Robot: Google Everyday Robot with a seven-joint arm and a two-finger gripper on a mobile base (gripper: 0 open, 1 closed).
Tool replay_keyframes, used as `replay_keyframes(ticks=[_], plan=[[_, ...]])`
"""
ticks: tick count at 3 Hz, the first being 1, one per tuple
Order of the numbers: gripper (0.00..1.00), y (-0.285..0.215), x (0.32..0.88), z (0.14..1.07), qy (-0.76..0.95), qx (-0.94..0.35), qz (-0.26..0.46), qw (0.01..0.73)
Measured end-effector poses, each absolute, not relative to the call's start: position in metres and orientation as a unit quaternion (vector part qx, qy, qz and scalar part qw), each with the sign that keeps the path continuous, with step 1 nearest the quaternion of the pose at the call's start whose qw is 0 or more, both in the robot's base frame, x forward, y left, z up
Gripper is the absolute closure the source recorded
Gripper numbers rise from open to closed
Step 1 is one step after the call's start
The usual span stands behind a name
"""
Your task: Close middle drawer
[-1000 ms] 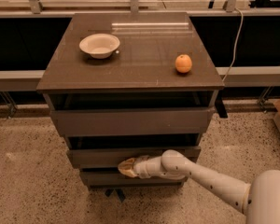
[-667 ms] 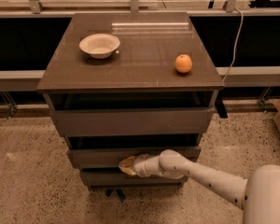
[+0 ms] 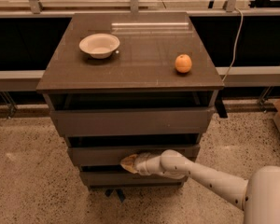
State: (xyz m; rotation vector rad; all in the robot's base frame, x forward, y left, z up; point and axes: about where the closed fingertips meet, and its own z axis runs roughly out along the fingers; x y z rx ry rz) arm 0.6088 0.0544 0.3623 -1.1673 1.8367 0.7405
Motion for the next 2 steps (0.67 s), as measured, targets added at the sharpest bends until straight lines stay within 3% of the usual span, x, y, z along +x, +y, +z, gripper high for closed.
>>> replay_keyframes(ticks=[1, 2], plan=[[1.00, 0.053, 0.590, 0.370, 0.708, -0.458, 0.329, 0.426], [1.00, 0.045, 0.537, 0.405, 0.665, -0.479, 0.391, 0.419]])
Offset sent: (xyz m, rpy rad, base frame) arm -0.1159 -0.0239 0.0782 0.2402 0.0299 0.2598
